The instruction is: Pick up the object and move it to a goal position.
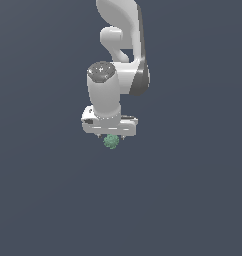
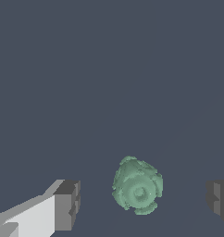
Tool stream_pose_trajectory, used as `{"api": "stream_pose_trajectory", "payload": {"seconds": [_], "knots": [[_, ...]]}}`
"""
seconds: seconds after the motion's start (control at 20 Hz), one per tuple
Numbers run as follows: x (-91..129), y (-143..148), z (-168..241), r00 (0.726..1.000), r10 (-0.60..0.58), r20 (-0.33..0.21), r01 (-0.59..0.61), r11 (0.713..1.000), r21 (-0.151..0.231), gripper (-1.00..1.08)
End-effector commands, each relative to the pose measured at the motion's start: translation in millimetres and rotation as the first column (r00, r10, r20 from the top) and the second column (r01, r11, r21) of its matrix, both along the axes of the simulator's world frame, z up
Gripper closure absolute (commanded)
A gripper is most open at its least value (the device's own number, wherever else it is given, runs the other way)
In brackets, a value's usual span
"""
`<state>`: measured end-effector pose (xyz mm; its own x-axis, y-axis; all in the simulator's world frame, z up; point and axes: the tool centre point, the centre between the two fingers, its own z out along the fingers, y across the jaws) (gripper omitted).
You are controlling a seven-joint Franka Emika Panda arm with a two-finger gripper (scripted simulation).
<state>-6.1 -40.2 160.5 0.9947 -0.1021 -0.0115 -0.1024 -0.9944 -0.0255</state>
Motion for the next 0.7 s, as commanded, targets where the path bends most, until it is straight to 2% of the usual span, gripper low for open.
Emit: {"api": "stream_pose_trajectory", "payload": {"seconds": [0.0,0.3,0.65], "knots": [[0,0,0,1.000,-0.001,0.000,0.001,1.000,0.001,-0.92],[-4,0,-6,1.000,-0.029,0.000,0.029,1.000,-0.001,-0.92],[-17,-2,-24,0.992,-0.126,0.000,0.126,0.992,-0.007,-0.92]]}}
